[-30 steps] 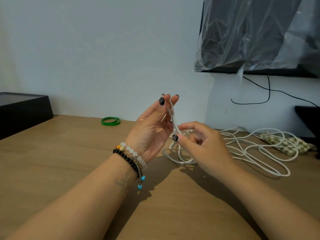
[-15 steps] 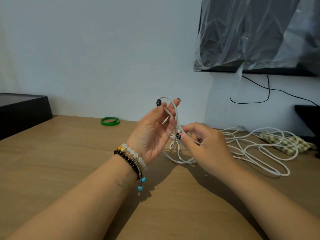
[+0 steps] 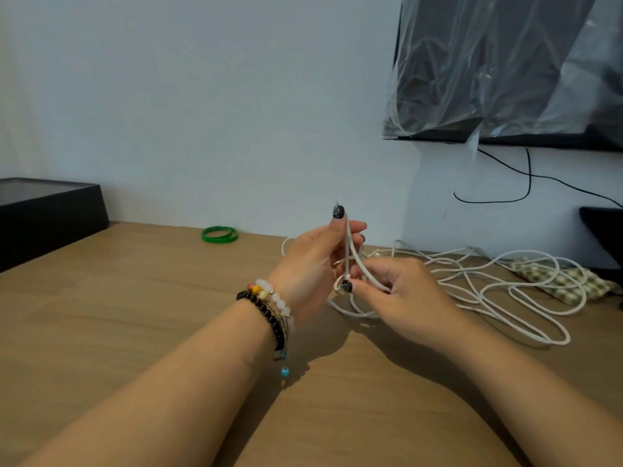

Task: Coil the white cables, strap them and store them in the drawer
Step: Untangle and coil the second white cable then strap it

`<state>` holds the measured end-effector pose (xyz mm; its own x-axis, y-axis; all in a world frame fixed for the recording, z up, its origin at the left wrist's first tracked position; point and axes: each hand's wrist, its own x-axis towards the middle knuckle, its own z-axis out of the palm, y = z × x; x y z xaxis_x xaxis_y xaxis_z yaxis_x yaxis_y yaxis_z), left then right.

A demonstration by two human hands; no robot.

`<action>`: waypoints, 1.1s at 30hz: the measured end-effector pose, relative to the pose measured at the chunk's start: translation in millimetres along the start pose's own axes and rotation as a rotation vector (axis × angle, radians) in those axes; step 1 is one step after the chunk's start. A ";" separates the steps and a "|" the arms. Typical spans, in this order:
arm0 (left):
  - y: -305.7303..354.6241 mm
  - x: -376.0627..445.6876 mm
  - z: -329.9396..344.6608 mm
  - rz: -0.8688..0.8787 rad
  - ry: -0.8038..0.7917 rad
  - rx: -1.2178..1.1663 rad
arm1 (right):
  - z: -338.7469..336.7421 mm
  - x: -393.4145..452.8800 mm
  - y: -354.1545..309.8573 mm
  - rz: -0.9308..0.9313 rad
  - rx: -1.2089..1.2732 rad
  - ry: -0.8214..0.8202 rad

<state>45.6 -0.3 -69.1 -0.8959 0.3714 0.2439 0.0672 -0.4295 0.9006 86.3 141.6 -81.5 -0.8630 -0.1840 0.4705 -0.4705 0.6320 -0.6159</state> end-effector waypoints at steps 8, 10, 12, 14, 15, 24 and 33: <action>-0.6 5.6 0.6 0.051 0.198 -0.185 | 2.9 -0.5 -3.4 -0.031 -0.013 -0.025; 0.9 5.3 1.0 0.051 0.187 -0.226 | 3.6 -1.4 -4.4 -0.028 0.009 -0.043; 5.2 6.2 -0.6 0.069 0.220 -0.280 | 3.2 -2.0 -3.6 -0.019 0.057 -0.051; 11.2 8.0 -4.2 0.093 0.278 -0.334 | 2.6 -1.6 -1.5 0.005 0.127 -0.042; 14.2 8.5 -6.1 0.098 0.303 -0.353 | 2.2 -1.2 -0.4 0.012 0.148 -0.039; 35.7 10.7 -24.4 0.083 0.345 -0.521 | 2.6 1.9 0.8 0.014 -0.006 -0.123; 22.4 8.2 -6.1 0.076 0.308 -0.030 | -7.4 4.3 18.0 -0.007 -0.193 0.023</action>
<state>37.1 -11.9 -49.1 -0.9800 0.0721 0.1853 0.1301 -0.4725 0.8717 75.5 157.7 -85.8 -0.8543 -0.1737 0.4899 -0.4309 0.7637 -0.4806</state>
